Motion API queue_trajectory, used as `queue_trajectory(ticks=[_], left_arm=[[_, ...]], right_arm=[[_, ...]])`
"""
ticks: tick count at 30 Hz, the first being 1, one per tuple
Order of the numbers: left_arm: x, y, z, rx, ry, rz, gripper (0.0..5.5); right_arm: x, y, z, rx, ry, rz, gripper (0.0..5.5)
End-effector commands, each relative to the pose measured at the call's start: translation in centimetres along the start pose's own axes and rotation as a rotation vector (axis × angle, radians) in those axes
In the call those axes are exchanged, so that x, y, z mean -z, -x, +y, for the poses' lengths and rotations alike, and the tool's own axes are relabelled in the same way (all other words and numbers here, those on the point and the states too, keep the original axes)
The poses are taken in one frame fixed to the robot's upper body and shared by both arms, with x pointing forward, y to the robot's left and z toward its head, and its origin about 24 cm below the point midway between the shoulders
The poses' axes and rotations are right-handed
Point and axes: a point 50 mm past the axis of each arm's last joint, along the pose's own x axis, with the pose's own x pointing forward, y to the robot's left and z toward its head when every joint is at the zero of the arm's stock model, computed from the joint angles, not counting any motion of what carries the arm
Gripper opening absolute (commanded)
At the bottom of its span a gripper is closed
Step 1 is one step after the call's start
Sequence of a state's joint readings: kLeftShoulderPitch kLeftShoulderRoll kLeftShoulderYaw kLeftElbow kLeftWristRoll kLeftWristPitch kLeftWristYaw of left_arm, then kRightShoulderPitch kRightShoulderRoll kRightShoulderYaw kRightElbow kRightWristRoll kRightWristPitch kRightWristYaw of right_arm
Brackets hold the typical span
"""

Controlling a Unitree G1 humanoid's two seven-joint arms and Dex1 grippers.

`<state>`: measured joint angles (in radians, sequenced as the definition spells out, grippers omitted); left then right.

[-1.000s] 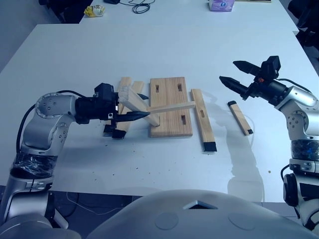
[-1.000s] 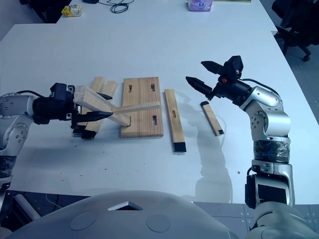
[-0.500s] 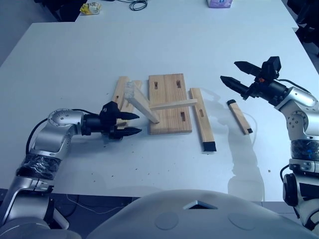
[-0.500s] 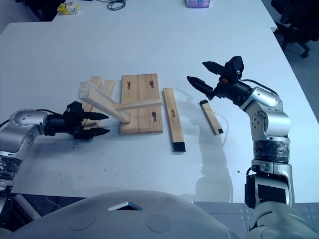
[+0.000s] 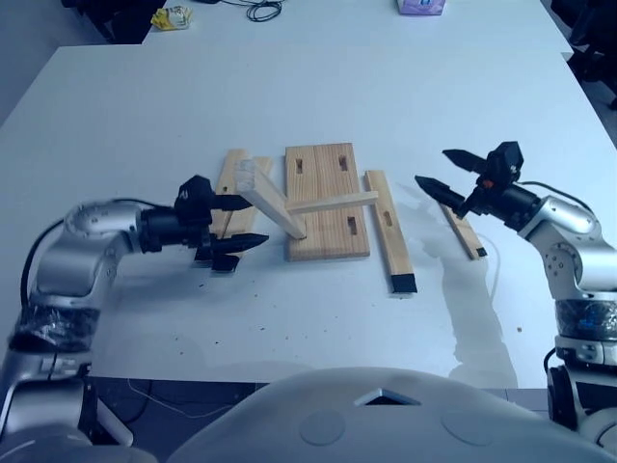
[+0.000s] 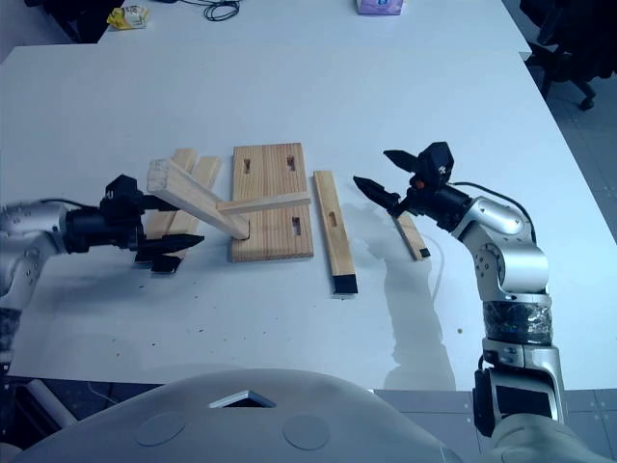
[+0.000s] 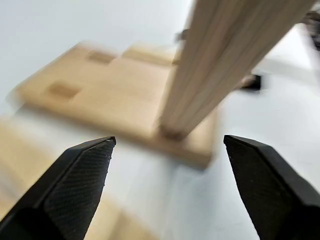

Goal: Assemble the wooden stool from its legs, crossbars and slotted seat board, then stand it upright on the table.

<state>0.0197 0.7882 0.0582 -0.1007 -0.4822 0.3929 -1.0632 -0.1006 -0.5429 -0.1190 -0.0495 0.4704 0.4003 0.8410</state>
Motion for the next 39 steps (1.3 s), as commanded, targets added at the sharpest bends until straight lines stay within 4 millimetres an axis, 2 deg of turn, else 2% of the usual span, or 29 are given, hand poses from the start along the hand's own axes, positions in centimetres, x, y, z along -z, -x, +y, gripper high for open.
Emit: queue_trajectory(ticks=[1,5,7,9,14,20,25,32,39], left_arm=[[1.6,1.3,-0.7,-0.229,0.07,-0.032,4.03],[1.2,2.1,-0.9,-0.485,0.122,-0.135,4.03],[1.6,1.7,0.1,-0.654,0.152,-0.155,4.03],[2.3,0.7,0.7,-0.747,0.18,-0.161,4.03],[4.0,-1.7,0.4,-0.748,0.205,-0.125,4.03],[5.7,-1.6,0.8,-0.822,0.241,-0.075,4.03],[5.6,-1.3,1.4,-0.843,0.255,-0.059,4.03],[5.7,-1.8,1.0,-0.693,0.3,0.072,4.03],[4.4,-0.1,2.4,-0.675,0.347,0.197,4.03]], right_arm=[[0.2,0.7,0.0,0.053,-0.027,-0.001,4.6],[0.2,1.2,-0.4,0.107,-0.046,-0.01,4.6],[-0.1,0.8,-0.7,0.132,-0.055,-0.024,4.6],[-0.3,0.1,-0.8,0.136,-0.058,-0.032,4.6],[-1.1,-1.4,-1.0,0.086,-0.048,-0.025,4.6],[-1.4,-1.6,-1.5,0.068,-0.037,-0.014,4.6],[-1.2,-1.5,-1.5,0.082,-0.047,-0.021,4.6],[-0.5,-1.8,-0.8,0.1,-0.075,-0.047,4.6],[0.5,-1.8,0.4,0.137,-0.11,-0.081,4.6]])
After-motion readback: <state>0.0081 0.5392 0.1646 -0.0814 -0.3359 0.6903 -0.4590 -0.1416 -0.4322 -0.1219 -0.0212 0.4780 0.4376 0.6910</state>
